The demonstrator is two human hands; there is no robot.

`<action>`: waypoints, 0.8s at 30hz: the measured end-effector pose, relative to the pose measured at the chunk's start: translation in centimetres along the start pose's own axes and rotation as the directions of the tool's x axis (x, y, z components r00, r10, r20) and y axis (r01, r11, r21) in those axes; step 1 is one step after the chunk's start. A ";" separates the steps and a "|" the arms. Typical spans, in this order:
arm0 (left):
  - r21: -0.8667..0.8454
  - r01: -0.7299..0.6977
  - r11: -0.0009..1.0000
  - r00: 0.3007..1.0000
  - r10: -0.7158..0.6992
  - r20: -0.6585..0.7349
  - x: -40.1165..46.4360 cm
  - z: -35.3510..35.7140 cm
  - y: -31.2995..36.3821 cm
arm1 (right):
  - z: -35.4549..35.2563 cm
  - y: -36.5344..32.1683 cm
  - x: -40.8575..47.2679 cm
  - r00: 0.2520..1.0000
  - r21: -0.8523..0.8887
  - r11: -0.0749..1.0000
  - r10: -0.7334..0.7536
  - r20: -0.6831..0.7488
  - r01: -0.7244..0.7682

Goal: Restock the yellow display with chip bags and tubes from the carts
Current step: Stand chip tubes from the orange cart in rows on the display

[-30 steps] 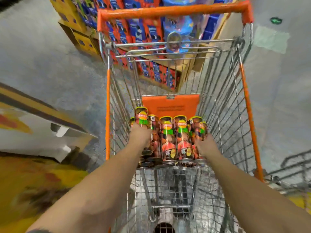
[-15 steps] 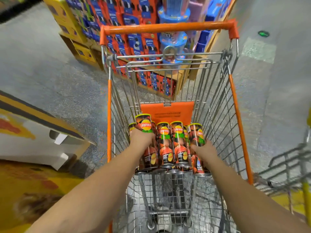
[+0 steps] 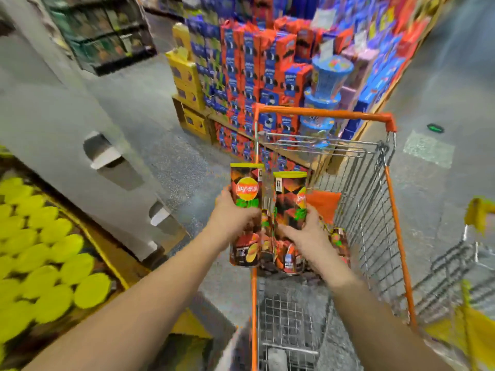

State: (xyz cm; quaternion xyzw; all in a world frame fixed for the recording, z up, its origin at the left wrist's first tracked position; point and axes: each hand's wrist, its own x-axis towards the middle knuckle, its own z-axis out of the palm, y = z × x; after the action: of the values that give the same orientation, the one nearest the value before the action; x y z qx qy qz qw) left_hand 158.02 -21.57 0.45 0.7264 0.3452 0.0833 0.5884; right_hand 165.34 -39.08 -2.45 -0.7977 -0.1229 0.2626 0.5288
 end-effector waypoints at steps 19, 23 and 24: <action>0.069 -0.054 0.996 0.934 0.075 -0.350 -18.9 -30.5 -13.2 | 30.9 -4.9 -12.6 0.837 -0.099 0.973 -0.125 0.533 0.208; 0.262 0.041 0.964 0.939 0.052 -0.340 -19.5 -32.2 -16.1 | 33.7 -3.3 -13.6 0.801 -0.218 0.941 -0.081 0.593 0.257; 0.325 0.068 0.943 0.944 0.044 -0.327 -19.4 -32.3 -16.8 | 33.9 -2.9 -13.6 0.799 -0.239 0.934 -0.076 0.596 0.267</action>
State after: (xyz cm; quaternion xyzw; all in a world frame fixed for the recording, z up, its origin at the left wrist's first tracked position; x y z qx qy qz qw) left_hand 119.70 -6.25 0.12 0.7886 0.4523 0.1407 0.3921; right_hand 135.64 -17.96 -6.18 -0.7385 -0.3898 0.4195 0.3559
